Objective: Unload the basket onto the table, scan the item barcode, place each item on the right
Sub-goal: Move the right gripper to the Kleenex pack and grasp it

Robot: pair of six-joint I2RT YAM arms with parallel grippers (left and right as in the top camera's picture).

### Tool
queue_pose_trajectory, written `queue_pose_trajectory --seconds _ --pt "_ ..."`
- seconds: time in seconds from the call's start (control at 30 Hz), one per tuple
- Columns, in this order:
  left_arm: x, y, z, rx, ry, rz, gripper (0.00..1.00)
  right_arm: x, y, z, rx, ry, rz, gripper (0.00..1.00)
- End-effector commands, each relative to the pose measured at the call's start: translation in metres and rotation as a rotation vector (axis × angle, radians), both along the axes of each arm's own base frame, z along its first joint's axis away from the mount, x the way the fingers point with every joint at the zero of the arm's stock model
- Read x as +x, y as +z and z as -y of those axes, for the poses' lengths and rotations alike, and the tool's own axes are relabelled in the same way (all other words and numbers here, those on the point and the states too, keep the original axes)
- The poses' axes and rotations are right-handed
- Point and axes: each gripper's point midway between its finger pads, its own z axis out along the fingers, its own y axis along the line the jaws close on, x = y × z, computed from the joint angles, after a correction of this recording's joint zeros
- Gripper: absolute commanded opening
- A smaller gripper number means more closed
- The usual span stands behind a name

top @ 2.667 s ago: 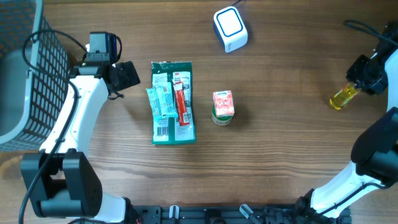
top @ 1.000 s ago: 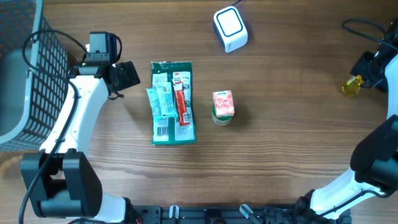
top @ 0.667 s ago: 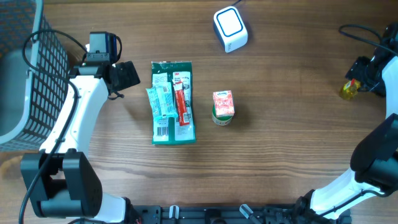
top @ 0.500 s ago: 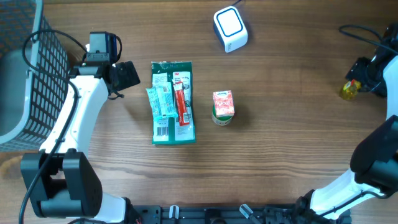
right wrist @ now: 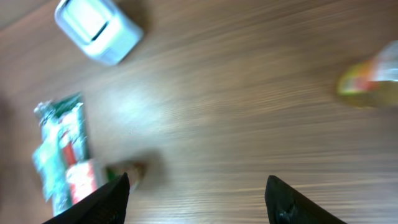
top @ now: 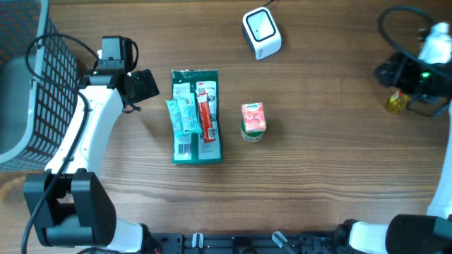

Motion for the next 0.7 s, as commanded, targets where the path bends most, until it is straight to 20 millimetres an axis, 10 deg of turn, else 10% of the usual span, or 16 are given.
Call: queue_pose_trajectory --seconds 0.0,0.33,0.67 --pt "-0.001 -0.004 -0.003 0.008 0.008 -0.012 1.00 -0.005 -0.009 -0.060 0.088 0.185 -0.021 0.68" --pt "-0.001 -0.004 -0.003 0.008 0.008 -0.012 1.00 -0.025 -0.079 -0.203 0.074 0.433 -0.098 0.64" --pt "-0.001 -0.004 -0.003 0.008 0.007 -0.012 1.00 -0.036 -0.137 -0.221 0.063 0.414 -0.143 0.22"
